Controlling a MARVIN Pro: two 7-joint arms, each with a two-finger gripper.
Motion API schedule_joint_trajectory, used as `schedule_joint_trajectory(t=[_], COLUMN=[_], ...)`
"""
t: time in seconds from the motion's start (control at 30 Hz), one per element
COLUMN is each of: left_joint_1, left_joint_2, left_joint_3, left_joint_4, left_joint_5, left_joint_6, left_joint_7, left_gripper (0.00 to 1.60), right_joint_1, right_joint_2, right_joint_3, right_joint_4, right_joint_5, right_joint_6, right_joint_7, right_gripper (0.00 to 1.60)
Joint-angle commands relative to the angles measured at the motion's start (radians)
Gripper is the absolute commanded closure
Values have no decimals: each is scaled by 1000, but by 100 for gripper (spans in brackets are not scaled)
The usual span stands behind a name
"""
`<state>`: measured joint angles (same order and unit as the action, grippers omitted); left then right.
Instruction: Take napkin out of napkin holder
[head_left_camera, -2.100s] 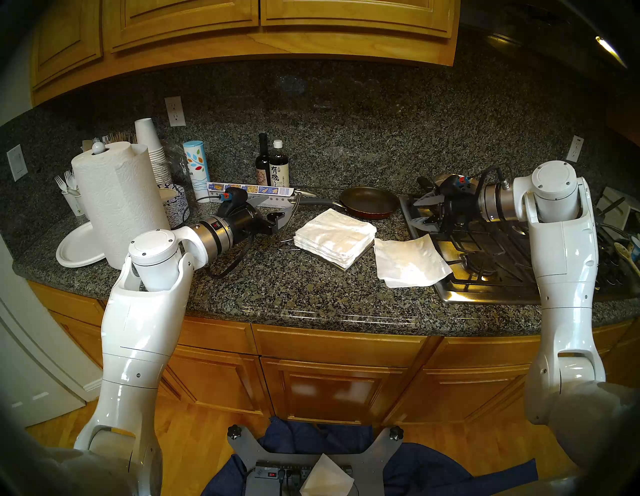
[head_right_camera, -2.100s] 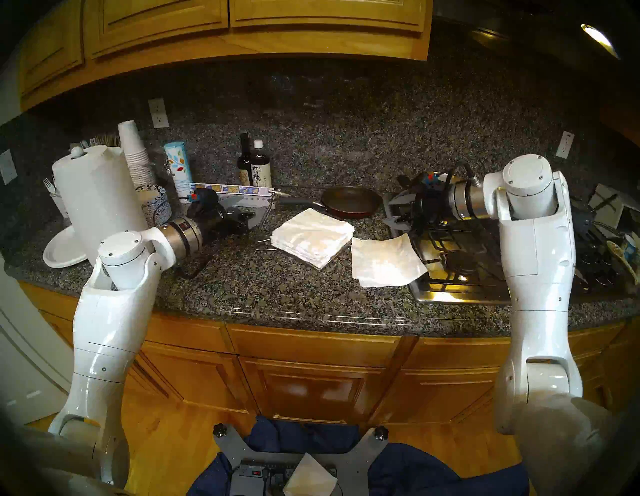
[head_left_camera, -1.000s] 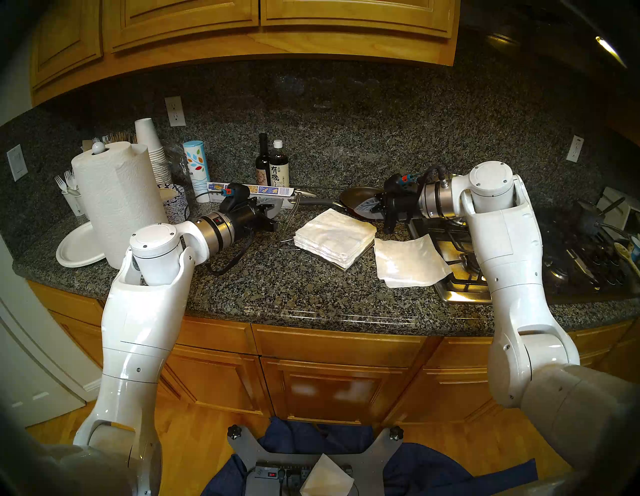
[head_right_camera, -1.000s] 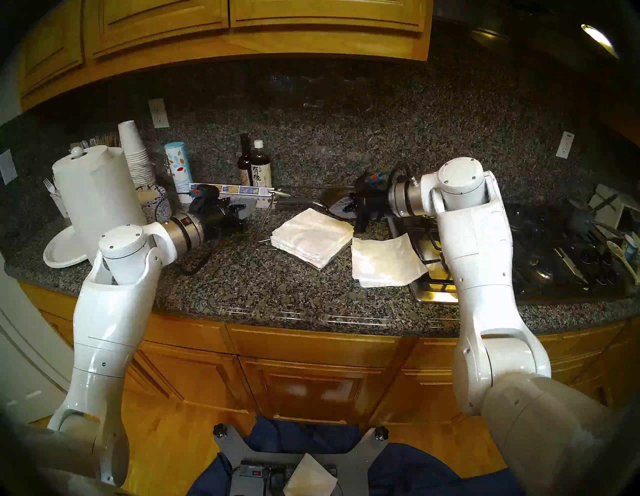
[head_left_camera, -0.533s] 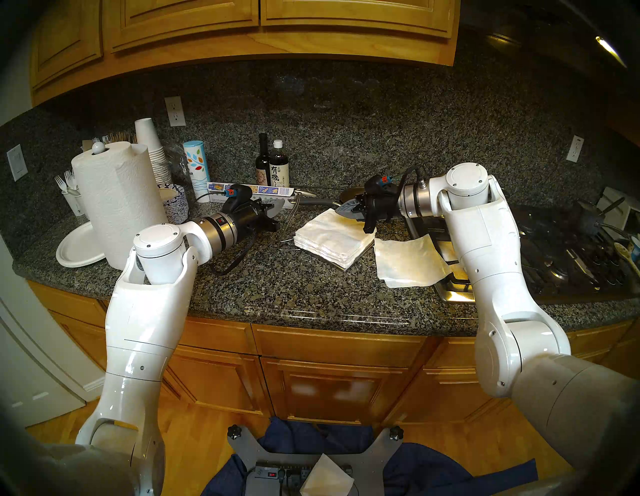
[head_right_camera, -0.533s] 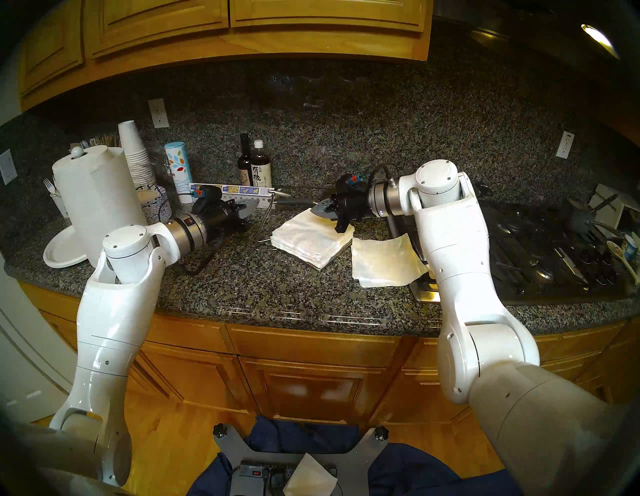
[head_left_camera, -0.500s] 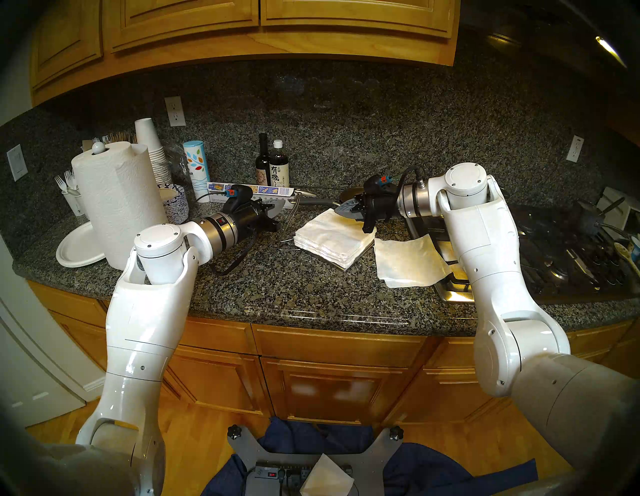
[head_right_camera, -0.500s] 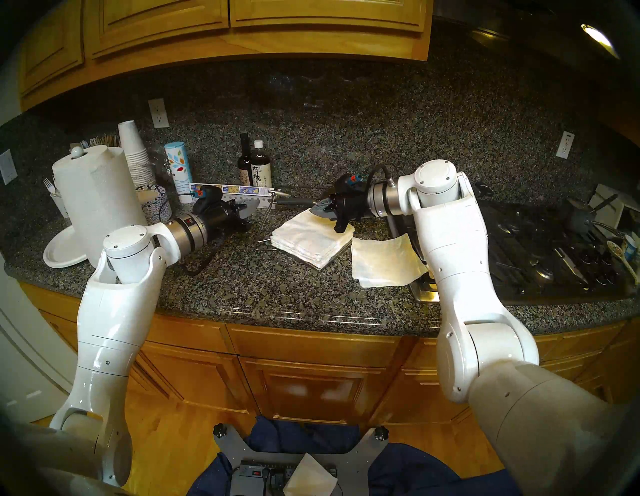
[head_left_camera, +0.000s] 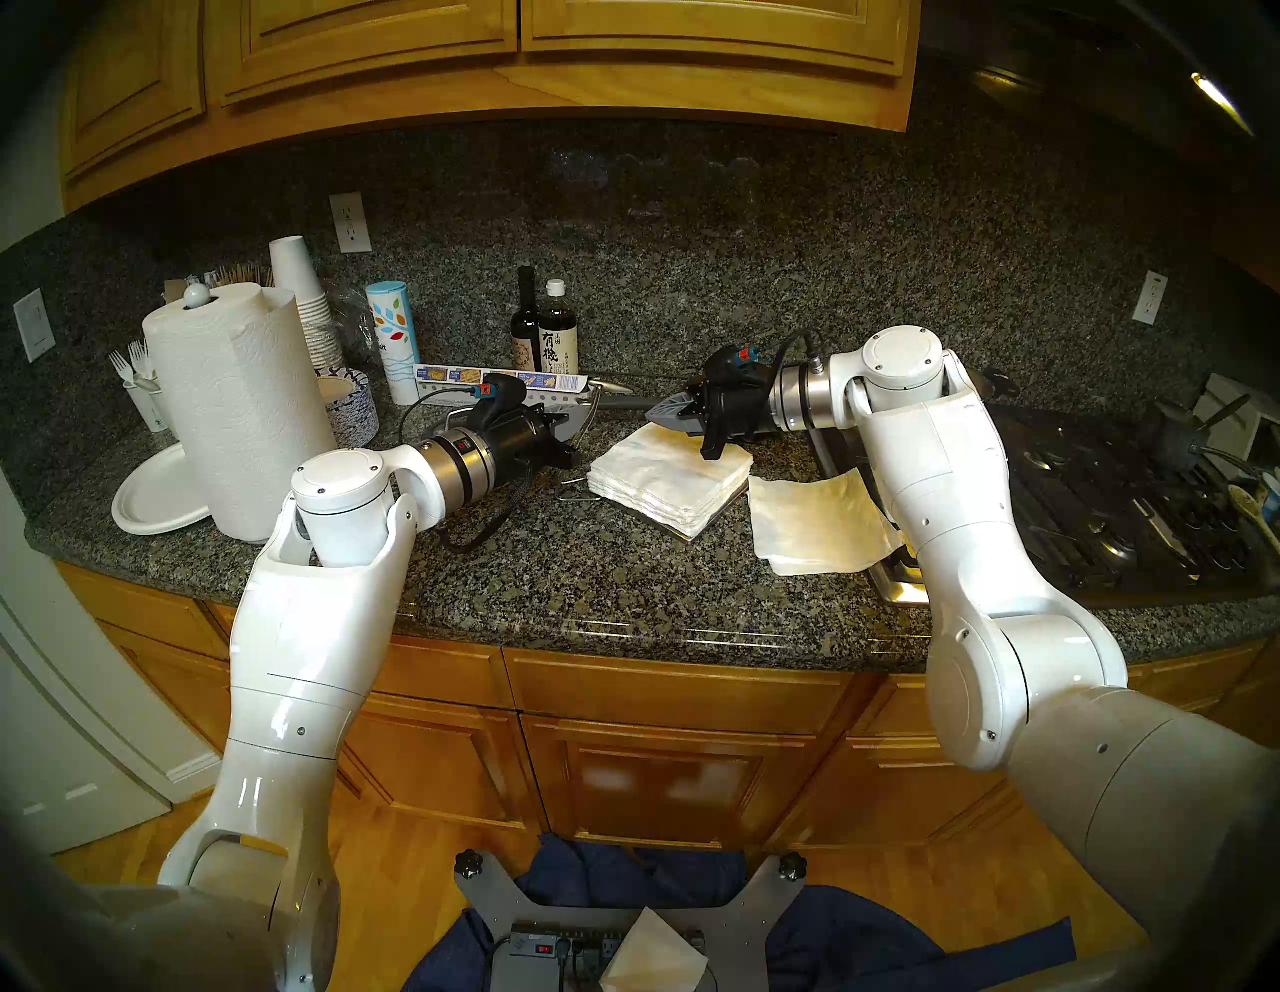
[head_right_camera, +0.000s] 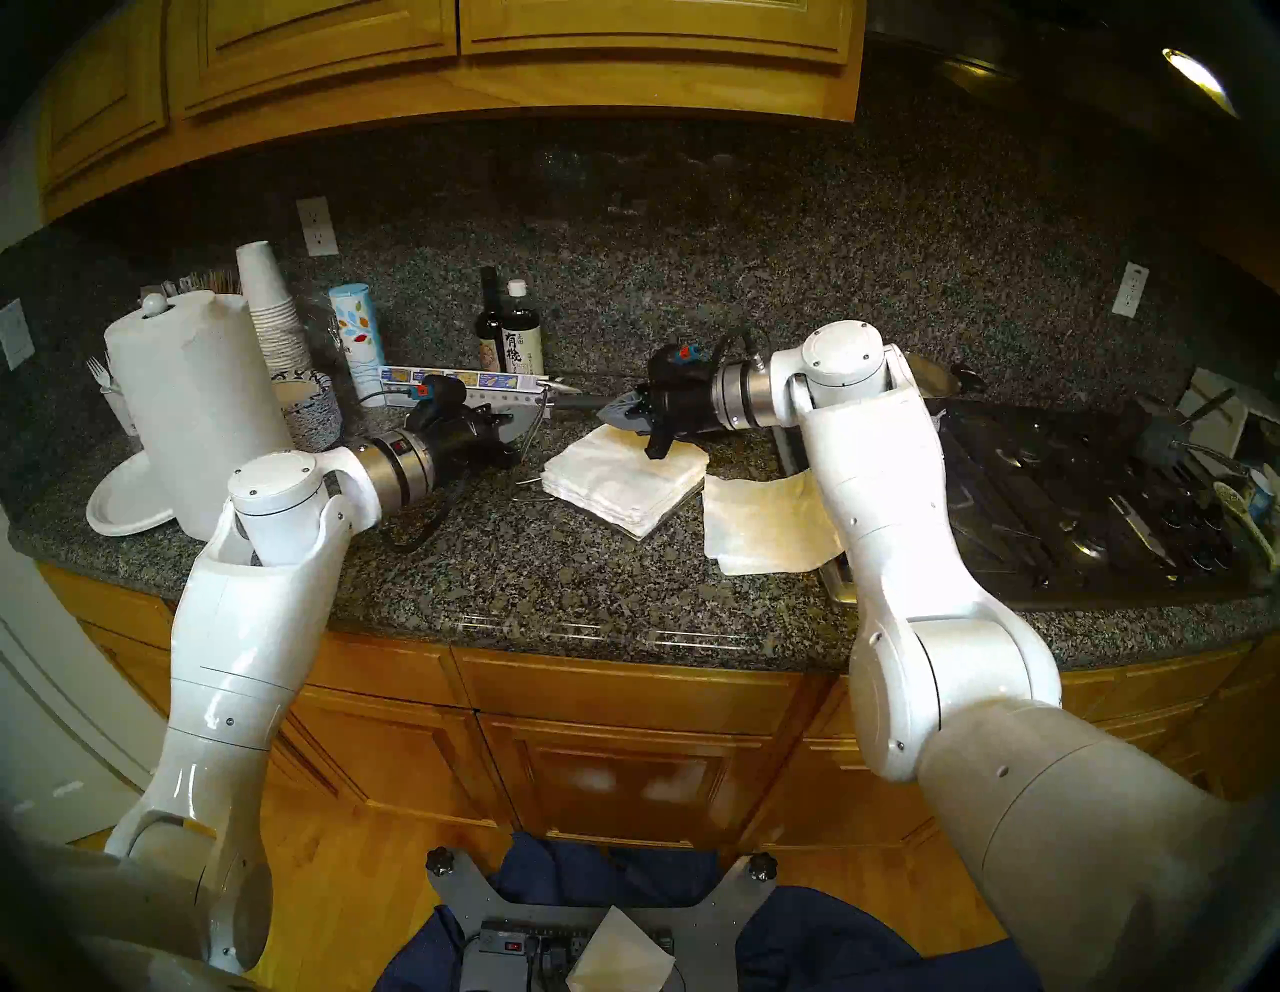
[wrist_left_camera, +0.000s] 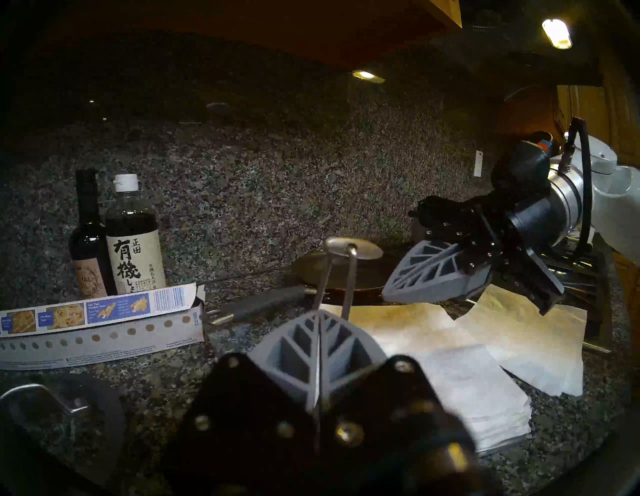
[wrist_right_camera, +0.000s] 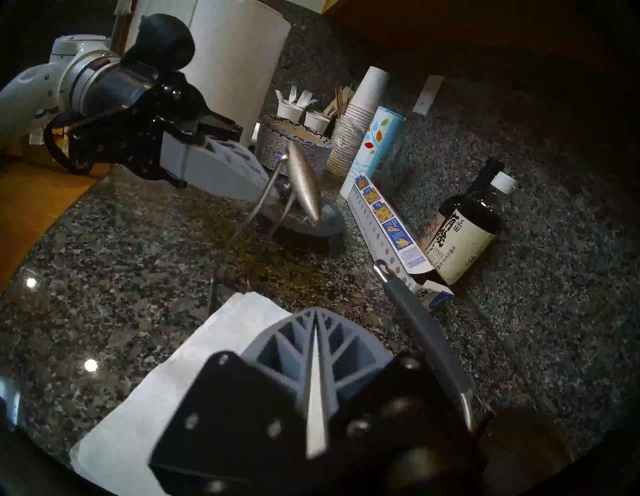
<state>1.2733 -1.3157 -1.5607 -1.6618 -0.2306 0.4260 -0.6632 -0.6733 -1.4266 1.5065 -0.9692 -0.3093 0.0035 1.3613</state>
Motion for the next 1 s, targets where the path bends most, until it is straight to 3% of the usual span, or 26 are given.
schedule_joint_trajectory(t=[0.0, 0.97], left_joint_1=[-43, -54], left_joint_2=[-1, -11], left_joint_3=[-5, 21], left_joint_4=[-20, 9], left_joint_5=[0, 13], left_joint_6=[-15, -26], left_joint_7=[1, -7], left_gripper=[160, 160], right_joint_1=[82, 143], right_joint_2=[-26, -43], right_joint_3=[8, 33], right_joint_4=[6, 63], right_joint_5=[18, 38], right_joint_6=[-26, -80], right_joint_7=[-7, 21], right_gripper=[132, 129])
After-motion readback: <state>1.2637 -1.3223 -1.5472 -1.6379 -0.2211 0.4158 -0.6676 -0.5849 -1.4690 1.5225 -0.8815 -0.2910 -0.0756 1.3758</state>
